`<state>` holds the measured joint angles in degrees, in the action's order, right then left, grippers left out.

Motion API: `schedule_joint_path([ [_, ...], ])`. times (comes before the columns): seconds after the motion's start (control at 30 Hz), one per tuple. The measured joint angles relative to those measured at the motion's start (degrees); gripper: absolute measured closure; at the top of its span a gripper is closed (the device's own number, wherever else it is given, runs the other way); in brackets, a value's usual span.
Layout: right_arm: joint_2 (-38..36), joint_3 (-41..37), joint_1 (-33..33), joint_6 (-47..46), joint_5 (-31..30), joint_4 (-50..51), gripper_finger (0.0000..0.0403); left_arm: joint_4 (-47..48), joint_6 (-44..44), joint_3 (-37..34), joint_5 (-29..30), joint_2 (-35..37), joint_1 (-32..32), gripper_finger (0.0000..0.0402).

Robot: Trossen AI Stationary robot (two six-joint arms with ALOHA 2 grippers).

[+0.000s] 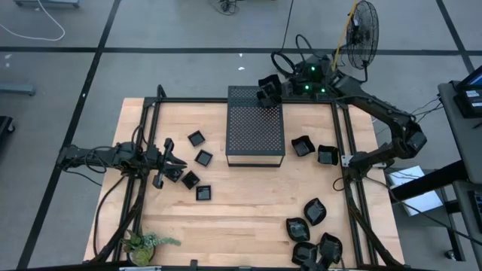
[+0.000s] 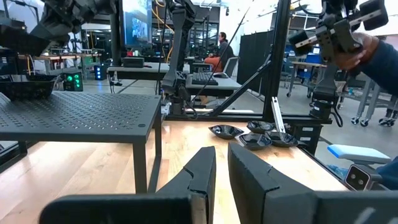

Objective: Pick & Place Mini shaped plates
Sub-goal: Stack the distorted square plate on top of the distorted square plate on the shelf

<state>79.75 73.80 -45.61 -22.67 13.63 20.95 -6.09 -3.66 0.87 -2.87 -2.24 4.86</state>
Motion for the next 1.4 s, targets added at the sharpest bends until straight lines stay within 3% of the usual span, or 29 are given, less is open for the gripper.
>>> schedule_joint_path([
  [0.5, 0.02, -8.05, 0.38, 1.04, 0.09, -6.58, 0.0403, -0.02, 0.00, 0.00, 0.00, 0.00, 0.00, 0.0355],
  [1.4, 0.00, -8.33, 0.38, 1.35, 0.00, -6.58, 0.0402, 0.00, 0.00, 0.01, 0.00, 0.00, 0.01, 0.0355],
])
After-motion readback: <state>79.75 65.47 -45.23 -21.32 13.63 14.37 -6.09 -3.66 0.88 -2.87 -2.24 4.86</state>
